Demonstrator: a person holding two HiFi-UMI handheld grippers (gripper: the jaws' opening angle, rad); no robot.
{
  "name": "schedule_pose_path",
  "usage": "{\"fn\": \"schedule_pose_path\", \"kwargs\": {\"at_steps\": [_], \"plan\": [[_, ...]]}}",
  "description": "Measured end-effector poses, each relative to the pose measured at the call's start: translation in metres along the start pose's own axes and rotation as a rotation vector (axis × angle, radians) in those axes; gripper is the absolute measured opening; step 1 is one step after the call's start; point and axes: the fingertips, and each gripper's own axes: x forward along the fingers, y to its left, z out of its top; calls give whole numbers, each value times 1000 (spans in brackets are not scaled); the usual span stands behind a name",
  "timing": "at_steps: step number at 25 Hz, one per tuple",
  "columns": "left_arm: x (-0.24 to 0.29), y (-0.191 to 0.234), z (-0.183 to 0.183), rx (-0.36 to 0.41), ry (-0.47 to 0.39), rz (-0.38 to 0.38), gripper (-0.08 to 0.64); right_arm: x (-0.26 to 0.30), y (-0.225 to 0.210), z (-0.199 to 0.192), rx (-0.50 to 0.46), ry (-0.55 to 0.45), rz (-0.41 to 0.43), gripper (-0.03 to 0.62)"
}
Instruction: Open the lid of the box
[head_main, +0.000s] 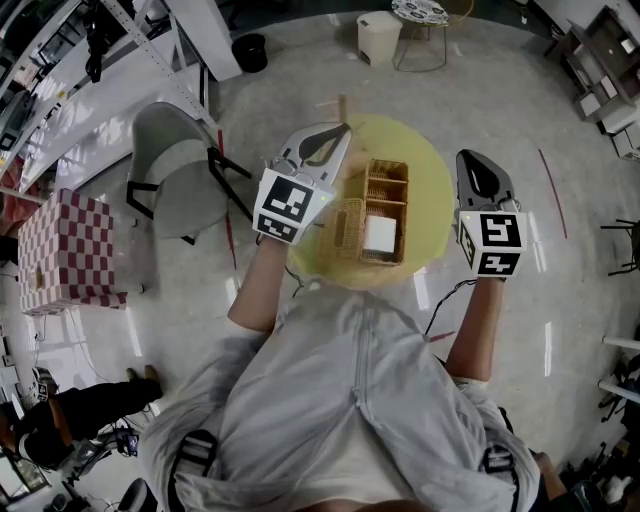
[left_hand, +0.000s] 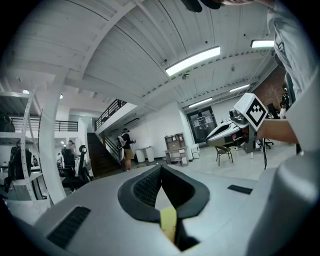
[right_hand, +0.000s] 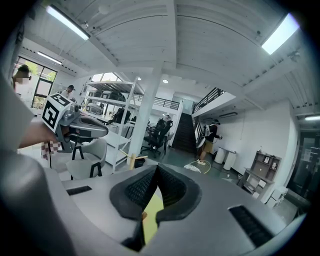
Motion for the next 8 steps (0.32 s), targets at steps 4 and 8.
{"fn": "schedule_pose_path", "kwargs": {"at_steps": [4, 8], "plan": [[1, 0, -4, -8, 5, -3, 29, 2, 2, -3, 4, 8, 3, 23], [1, 0, -9, -5, 9, -10, 29, 6, 5, -6, 5, 12, 5, 23]]}}
